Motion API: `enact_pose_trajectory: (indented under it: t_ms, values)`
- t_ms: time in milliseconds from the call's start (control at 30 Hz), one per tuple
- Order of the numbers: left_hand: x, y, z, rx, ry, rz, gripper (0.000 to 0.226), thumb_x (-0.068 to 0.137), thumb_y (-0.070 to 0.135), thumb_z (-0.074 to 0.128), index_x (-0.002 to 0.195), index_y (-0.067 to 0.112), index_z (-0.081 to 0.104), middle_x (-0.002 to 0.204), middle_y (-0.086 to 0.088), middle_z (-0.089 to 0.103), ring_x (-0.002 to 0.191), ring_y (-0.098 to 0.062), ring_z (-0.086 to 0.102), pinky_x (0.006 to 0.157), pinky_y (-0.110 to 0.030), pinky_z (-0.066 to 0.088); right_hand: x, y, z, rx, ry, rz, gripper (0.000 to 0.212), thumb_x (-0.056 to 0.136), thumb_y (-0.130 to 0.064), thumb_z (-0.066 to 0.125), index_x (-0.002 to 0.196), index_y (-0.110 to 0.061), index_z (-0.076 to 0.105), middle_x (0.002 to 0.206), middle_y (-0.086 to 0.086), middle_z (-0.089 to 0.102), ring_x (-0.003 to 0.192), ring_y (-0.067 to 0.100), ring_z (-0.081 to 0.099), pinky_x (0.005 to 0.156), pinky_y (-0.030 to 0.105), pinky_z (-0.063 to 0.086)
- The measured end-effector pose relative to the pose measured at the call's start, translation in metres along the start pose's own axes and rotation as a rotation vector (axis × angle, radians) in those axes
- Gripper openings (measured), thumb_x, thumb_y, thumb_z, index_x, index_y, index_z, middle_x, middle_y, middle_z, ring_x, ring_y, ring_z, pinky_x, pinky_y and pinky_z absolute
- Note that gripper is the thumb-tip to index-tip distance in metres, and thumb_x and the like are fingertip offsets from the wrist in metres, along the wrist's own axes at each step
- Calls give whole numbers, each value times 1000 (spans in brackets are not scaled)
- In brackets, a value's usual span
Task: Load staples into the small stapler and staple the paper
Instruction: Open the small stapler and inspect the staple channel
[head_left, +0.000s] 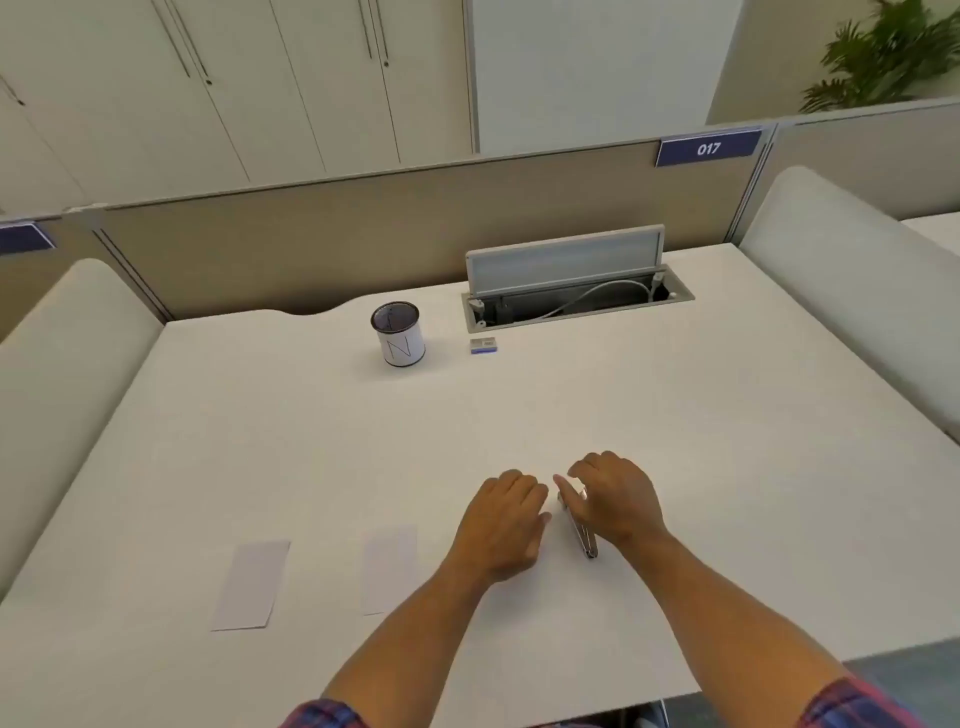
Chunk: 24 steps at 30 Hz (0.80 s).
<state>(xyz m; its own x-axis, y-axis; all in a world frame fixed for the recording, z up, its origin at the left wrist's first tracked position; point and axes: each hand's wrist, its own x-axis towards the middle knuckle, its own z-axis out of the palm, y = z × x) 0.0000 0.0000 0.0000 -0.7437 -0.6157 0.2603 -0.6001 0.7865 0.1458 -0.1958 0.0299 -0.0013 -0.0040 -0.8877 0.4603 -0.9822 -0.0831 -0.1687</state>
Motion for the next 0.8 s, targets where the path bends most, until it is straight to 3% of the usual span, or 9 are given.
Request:
enact_pose_trajectory:
  t_ms: [200,300,433,500,600,700,800]
  values:
    - [-5,25,14,-46,-77,-9,23,89,15,49,107,12,63,103,-2,63,101,-26,55,84,-38,46,-20,-3,10,40,-210,372,45,85,-55,69,110,-18,69,102,-2,69,91,25,68,64,33,50]
    - [-7,30,22,-106,-65,-41,25,88,15,51,107,10,66,106,-3,66,103,-23,56,88,-37,47,-22,-8,13,41,-334,448,40,91,-60,55,95,-22,64,98,-7,64,86,19,64,65,32,49]
    - [-1,35,28,-236,-63,-144,22,93,16,49,102,11,69,103,-1,68,103,-21,57,90,-35,47,-15,-12,12,136,-378,538,34,94,-48,55,77,-19,55,87,-4,58,72,19,58,62,32,46]
    - [5,41,27,-375,-74,-319,22,98,20,47,101,15,68,103,3,67,102,-16,57,88,-28,45,-13,-13,11,243,-343,621,35,90,-40,58,66,-16,51,73,-3,56,66,23,57,56,33,42]
    - [19,48,19,-740,-112,-665,25,105,32,45,104,22,68,102,8,67,93,-7,60,87,-28,48,-9,-14,5,570,-147,771,25,86,-31,71,70,-11,68,68,4,68,67,25,64,62,35,53]
    - [32,49,8,-1067,-134,-765,36,105,41,48,86,17,67,76,6,70,75,-15,66,74,-32,54,-2,-16,-5,993,-11,869,7,82,-27,83,86,-27,77,76,-5,76,72,9,72,60,18,55]
    - [38,44,0,-1372,-115,-813,36,102,39,57,97,8,73,84,-5,78,80,-23,76,77,-32,61,6,-15,-10,1239,-21,904,17,84,-25,83,99,-26,77,87,-4,79,79,4,73,61,16,55]
